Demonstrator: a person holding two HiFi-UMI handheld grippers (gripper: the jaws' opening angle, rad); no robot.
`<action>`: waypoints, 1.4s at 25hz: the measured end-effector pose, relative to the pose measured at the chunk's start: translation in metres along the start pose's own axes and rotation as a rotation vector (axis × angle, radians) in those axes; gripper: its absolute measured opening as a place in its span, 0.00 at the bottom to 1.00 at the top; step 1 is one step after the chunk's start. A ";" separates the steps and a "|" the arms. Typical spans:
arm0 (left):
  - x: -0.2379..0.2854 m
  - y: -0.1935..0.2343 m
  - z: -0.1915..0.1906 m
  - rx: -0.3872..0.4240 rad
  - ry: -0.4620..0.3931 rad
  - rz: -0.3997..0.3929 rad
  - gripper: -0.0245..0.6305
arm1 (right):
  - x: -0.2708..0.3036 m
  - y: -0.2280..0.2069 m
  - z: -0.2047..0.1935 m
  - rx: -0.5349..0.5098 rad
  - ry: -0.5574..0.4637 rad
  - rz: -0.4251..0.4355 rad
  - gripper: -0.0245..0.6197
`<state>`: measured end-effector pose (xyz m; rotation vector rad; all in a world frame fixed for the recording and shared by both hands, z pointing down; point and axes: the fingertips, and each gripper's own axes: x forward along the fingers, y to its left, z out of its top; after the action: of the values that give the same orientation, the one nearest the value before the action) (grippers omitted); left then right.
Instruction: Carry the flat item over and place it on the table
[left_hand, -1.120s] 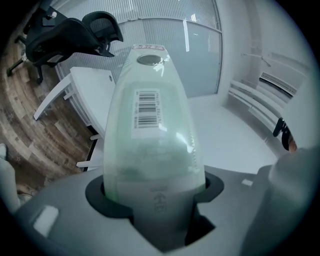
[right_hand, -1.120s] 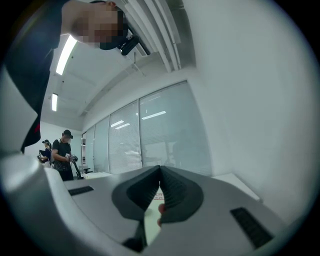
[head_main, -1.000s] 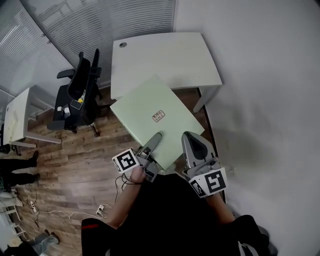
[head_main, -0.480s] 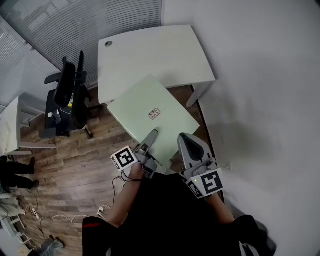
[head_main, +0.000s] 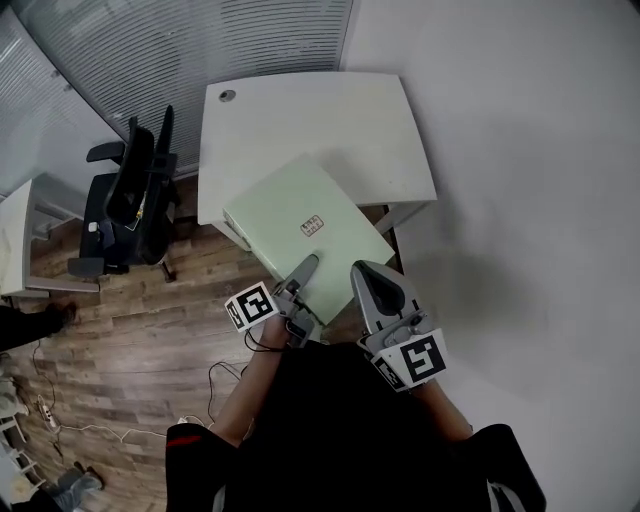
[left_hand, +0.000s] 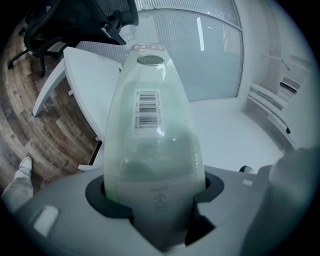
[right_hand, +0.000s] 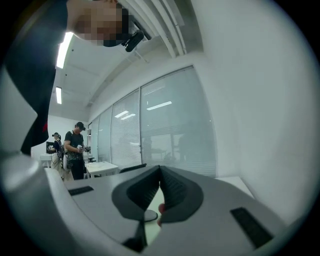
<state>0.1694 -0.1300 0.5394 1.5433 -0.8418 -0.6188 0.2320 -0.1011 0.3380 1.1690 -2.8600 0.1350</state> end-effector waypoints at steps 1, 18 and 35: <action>0.005 0.004 0.007 0.009 0.003 0.008 0.51 | 0.009 -0.002 0.001 -0.007 0.005 0.010 0.04; 0.045 0.056 0.079 -0.004 0.033 0.079 0.51 | 0.109 -0.021 0.008 -0.064 0.042 0.093 0.04; 0.130 0.097 0.133 -0.036 -0.033 0.185 0.50 | 0.199 -0.103 -0.009 -0.044 0.103 0.222 0.04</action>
<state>0.1259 -0.3159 0.6256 1.4072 -0.9806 -0.5227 0.1617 -0.3120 0.3685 0.8097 -2.8761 0.1358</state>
